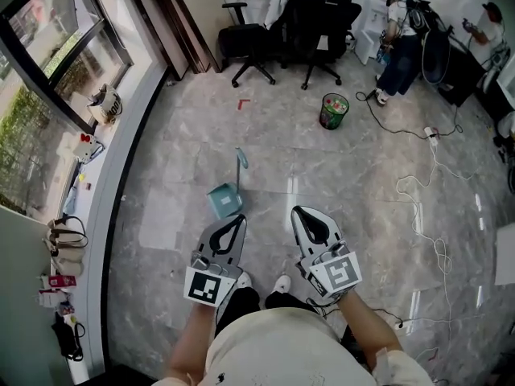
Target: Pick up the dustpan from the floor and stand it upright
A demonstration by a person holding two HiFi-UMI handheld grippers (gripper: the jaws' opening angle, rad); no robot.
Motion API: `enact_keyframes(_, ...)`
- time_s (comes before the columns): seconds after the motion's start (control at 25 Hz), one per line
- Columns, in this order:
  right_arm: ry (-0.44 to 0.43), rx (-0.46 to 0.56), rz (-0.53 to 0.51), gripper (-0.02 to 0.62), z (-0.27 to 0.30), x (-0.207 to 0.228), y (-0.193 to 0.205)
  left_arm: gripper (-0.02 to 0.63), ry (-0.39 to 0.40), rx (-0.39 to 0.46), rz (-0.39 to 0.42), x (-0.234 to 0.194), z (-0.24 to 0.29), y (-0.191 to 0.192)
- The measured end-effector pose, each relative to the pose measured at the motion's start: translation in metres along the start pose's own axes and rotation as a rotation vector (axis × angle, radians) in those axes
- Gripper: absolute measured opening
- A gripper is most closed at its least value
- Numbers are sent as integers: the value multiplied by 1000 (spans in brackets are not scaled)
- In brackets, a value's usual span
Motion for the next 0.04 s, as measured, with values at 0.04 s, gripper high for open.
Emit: enact_keyframes(0.04,8,5,4,18,2,1,0,11,-8,-3,0,-5,0,-1)
Point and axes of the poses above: the fingertips, and each gripper's own axes: z forward along the fingers, x to its right, y out of its underside, the point moved 9 cm from there along -z, backward along the fingers, and after that the axes turned 5 degrees about -y, right-handed, at the moved point
